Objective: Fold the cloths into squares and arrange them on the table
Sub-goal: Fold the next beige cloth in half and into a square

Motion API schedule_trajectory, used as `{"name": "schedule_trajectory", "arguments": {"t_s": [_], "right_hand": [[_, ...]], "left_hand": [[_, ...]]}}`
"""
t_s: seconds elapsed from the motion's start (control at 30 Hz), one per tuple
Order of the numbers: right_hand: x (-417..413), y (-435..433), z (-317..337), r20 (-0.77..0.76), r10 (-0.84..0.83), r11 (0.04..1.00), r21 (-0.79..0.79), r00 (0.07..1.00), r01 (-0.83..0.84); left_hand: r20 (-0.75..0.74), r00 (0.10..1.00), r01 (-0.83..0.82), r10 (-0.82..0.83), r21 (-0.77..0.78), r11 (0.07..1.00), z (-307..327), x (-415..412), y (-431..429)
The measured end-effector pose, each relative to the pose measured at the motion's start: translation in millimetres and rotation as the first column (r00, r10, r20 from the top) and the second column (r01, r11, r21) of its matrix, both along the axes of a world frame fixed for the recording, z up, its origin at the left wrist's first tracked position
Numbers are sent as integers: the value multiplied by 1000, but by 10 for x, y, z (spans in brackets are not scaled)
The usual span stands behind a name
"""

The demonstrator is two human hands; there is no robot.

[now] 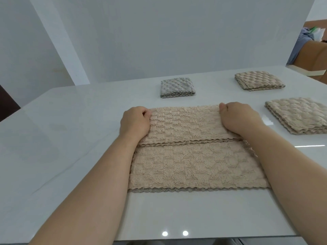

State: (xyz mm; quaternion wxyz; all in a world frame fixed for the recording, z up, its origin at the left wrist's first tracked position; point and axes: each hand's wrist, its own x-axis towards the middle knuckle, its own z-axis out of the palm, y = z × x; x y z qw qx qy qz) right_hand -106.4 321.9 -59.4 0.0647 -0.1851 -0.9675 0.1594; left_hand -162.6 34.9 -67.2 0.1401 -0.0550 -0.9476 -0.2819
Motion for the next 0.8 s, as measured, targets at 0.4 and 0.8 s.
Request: {"name": "schedule_trajectory", "arguments": {"t_s": [0.4,0.8], "right_hand": [[-15,61,87,-204,-13,979,-201,979,-29],[139,127,718,32,285,927,-265,958,-267]], "left_hand": [[-68,998,5,-7,-21,1000,33,9,27],[208,973,-74,-100,691,719,559,97,-12]]}}
